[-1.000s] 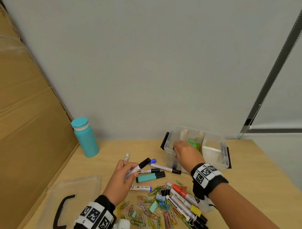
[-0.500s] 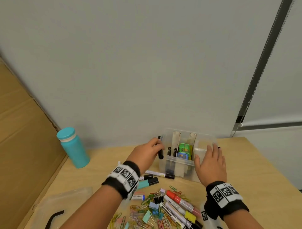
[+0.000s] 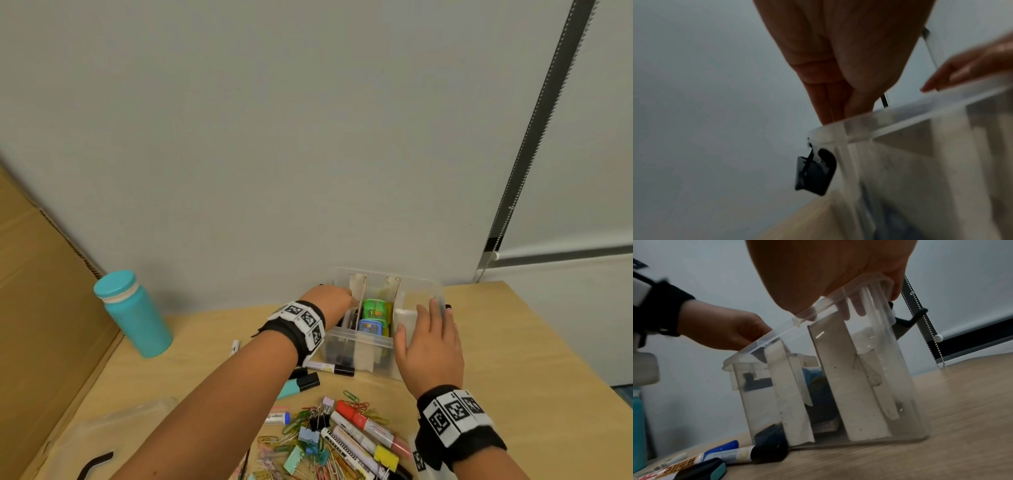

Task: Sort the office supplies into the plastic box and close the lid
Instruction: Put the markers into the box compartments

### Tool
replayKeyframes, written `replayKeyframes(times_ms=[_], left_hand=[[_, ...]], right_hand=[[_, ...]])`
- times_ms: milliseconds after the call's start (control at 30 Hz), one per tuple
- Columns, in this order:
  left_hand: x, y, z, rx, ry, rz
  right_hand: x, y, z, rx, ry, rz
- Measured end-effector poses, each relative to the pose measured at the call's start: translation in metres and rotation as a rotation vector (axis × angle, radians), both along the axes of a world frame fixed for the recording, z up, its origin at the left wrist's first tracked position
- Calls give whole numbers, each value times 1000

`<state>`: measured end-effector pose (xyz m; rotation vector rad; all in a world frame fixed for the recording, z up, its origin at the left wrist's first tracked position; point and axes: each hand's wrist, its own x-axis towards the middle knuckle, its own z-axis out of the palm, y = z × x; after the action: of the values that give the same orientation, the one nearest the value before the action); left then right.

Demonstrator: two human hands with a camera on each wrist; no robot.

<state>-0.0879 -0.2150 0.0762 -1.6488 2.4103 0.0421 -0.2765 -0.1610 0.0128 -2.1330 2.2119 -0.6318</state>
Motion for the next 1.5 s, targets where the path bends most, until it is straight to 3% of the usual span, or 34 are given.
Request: replayKeyframes(times_ms=[233, 333, 433, 567, 633, 700, 800, 867, 1133, 1300, 1400, 1500], left_hand=[[40, 72, 4, -392, 505, 125], [59, 104, -8, -410, 596, 260], [72, 121, -32, -323, 677, 405], [74, 118, -63, -114, 529, 387], [71, 114, -73, -49, 451, 362], [66, 110, -81, 2, 376, 373], [61, 108, -89, 53, 283, 409], [58, 107, -92, 58, 228, 405], [52, 105, -92, 42, 134, 405], [52, 108, -91, 42, 113, 405], [56, 113, -88, 28, 147, 405], [67, 122, -82, -14, 314, 421]], right_hand=[[-1, 0, -1, 9, -9, 18], [1, 4, 6, 39, -44, 25], [12, 14, 18, -56, -87, 120], [43, 39, 38, -248, -101, 508], [60, 44, 34, -158, -66, 691], [75, 42, 24, 30, 19, 761], [88, 33, 10, 331, 286, 727], [93, 29, 4, 429, 374, 675], [103, 21, -17, 470, 546, 562], [97, 25, -2, 470, 472, 565], [86, 36, 27, 328, 266, 628], [67, 42, 61, 127, -51, 675]])
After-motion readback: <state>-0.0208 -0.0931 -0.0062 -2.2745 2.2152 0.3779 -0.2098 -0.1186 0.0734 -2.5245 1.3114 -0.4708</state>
